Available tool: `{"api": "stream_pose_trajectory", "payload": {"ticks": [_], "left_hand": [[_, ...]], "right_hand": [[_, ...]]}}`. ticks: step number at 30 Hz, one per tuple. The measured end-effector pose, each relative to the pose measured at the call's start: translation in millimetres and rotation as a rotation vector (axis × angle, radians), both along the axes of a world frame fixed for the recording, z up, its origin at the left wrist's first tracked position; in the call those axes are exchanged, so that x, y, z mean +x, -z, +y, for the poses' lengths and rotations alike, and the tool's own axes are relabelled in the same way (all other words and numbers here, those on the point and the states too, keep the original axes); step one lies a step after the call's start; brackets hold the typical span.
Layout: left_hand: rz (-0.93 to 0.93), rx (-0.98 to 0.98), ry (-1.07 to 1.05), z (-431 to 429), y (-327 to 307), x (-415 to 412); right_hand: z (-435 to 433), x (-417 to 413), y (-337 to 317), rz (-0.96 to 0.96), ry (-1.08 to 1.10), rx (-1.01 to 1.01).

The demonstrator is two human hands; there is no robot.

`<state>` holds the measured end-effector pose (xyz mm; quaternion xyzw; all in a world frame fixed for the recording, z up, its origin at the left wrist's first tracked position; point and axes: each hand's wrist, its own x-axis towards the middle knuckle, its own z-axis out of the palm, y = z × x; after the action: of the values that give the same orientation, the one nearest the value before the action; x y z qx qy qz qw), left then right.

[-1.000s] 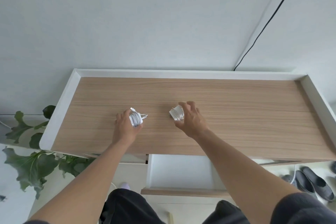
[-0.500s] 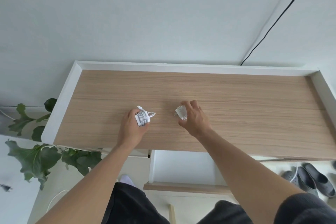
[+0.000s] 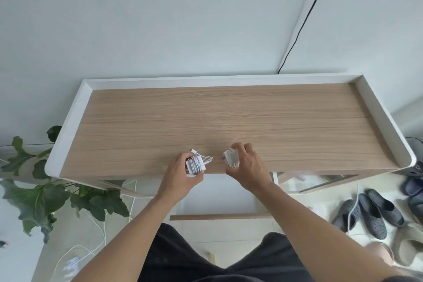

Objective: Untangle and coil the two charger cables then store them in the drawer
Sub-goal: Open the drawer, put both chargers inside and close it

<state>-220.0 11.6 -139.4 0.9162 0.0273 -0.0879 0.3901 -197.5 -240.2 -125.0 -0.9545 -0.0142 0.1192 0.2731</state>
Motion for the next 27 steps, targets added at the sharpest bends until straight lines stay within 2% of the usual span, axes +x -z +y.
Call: {"api": "stream_pose_trajectory", "payload": {"ticks": [6, 12, 20, 27], "left_hand": [[0.121, 0.06, 0.144, -25, 0, -29], [0.219, 0.084, 0.269, -38, 14, -45], [0.284, 0.209, 0.207, -43, 50, -47], [0.338, 0.237, 0.107, -52, 76, -33]], "right_hand": [[-23, -44, 9, -0.002, 0.025, 0.044], [-40, -78, 22, -0.006, -0.02, 0.006], [-56, -89, 53, 0.228, 0.082, -0.057], [-44, -67, 81, 0.363, 0.145, -0.089]]}}
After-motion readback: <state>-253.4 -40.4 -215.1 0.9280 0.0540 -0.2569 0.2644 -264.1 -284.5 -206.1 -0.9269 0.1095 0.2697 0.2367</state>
